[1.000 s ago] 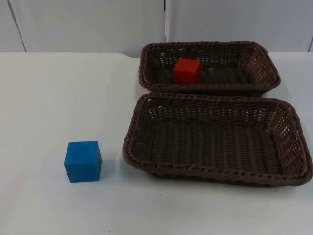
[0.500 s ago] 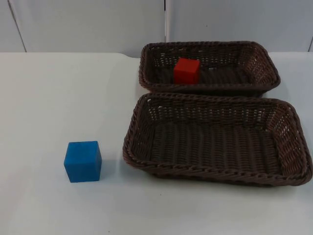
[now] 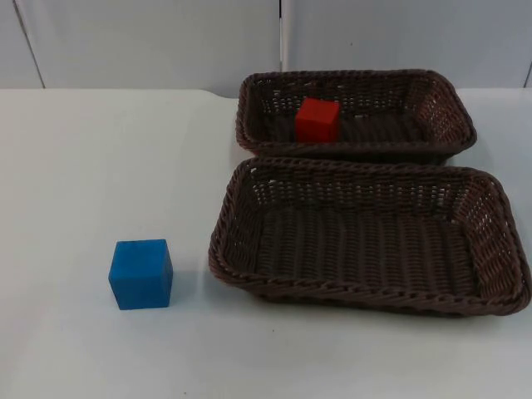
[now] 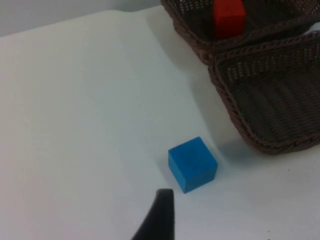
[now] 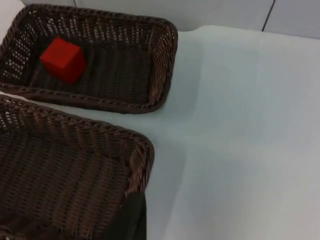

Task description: Pick up one cube with the left hand and place it into the upper basket. Pick up one cube with the right hand and place it into the lower basket.

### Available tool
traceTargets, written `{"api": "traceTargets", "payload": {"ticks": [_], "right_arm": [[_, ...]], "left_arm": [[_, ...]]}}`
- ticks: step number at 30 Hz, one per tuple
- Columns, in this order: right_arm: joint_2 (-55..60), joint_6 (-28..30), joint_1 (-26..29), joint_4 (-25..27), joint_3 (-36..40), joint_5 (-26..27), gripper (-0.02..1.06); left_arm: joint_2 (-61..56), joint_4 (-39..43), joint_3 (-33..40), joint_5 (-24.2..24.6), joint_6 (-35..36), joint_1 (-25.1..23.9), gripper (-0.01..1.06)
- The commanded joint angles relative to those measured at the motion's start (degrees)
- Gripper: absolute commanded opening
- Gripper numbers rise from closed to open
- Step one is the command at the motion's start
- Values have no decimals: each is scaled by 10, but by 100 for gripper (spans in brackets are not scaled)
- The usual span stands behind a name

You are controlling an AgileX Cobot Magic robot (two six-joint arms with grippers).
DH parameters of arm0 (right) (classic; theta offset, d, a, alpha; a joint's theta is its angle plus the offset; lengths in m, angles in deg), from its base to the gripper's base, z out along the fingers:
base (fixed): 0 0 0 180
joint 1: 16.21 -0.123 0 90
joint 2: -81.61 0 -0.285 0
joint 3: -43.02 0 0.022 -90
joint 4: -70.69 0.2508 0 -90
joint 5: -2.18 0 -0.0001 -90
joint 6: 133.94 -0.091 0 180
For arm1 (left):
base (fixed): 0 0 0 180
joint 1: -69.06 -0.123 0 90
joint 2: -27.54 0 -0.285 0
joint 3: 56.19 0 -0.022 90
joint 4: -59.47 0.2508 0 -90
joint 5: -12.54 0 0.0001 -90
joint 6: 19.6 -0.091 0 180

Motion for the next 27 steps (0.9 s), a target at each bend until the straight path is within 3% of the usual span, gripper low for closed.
{"api": "traceTargets", "payload": {"ticks": [1, 14, 21, 25, 27], "right_arm": [[27, 11, 3, -1, -23, 1, 105], [186, 44, 2, 3, -157, -2, 105], [231, 90, 1, 60, -197, -29, 105], [248, 104, -20, 72, -201, -38, 105], [255, 111, -55, 50, -201, -38, 105]], "left_arm": [[-2, 7, 2, -4, 4, 1, 83], [-2, 16, 2, -4, 4, 1, 83], [-2, 19, 2, -4, 4, 1, 83], [-2, 19, 2, -4, 4, 1, 83], [-2, 19, 2, -4, 4, 1, 83]]}}
